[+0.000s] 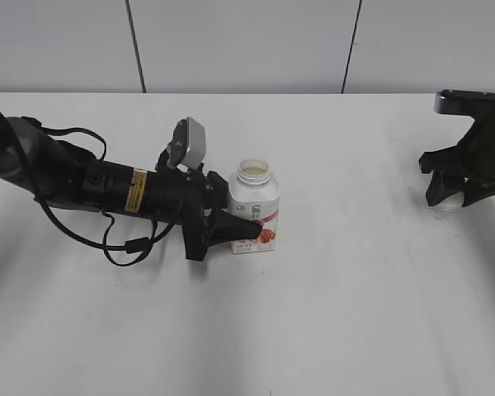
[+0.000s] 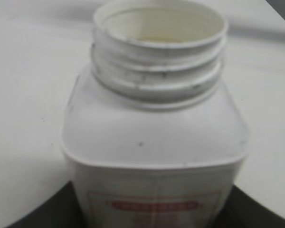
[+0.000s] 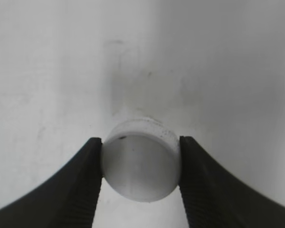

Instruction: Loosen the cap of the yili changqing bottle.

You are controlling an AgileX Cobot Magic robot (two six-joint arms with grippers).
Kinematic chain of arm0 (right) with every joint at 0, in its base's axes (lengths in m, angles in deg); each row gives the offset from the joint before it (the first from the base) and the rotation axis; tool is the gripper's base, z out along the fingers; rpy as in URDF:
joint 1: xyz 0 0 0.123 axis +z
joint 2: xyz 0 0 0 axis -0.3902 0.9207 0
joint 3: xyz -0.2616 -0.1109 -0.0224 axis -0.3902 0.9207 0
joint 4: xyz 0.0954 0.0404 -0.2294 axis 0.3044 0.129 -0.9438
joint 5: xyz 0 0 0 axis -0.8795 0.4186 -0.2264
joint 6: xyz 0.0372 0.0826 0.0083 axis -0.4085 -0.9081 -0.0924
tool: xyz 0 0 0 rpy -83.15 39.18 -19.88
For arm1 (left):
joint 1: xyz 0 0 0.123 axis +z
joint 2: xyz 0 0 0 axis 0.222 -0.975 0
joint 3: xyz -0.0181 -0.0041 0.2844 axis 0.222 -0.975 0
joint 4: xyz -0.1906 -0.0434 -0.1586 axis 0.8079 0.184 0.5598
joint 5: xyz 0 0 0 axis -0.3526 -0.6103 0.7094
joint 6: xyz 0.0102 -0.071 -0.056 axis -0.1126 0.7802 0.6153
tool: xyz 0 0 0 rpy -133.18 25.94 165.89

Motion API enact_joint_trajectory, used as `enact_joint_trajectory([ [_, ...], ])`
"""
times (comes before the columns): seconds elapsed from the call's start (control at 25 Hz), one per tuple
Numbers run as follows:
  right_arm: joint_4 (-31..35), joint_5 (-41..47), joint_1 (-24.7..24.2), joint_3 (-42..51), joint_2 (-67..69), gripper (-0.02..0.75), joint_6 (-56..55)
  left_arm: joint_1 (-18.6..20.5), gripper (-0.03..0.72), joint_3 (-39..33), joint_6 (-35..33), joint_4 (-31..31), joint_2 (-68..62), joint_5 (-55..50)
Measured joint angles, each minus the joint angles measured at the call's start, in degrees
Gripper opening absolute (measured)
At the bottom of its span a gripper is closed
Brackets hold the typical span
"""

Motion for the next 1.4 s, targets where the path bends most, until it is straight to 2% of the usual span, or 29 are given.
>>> enact_joint_trajectory([
  [0.6, 0.57, -1.94, 0.00, 0.60, 3.81, 0.389, -0.38, 0.00, 0.365, 0.00, 0.12, 0.06, 0.00, 0.00],
  [0.68, 0.64, -1.46, 0.00, 0.60, 3.81, 0.424, -0.39, 0.00, 0.365, 0.00, 0.12, 0.06, 0.00, 0.00],
  [0.8, 0.70, -0.81, 0.00, 0.60, 3.81, 0.550, -0.39, 0.00, 0.365, 0.00, 0.12, 0.06, 0.00, 0.00],
  [0.88, 1.07, 0.21, 0.00, 0.32, 3.81, 0.577, -0.48, 0.00, 0.365, 0.00, 0.12, 0.11, 0.00, 0.00],
  [1.16, 3.62, 8.88, 0.00, -3.93, 2.47, 0.491, -0.48, 0.00, 0.365, 0.00, 0.12, 0.11, 0.00, 0.06],
  [1.4, 4.76, 11.56, 0.00, -5.71, -3.12, 0.481, -0.54, 0.00, 0.388, 0.00, -0.16, 0.11, 0.00, 1.01],
])
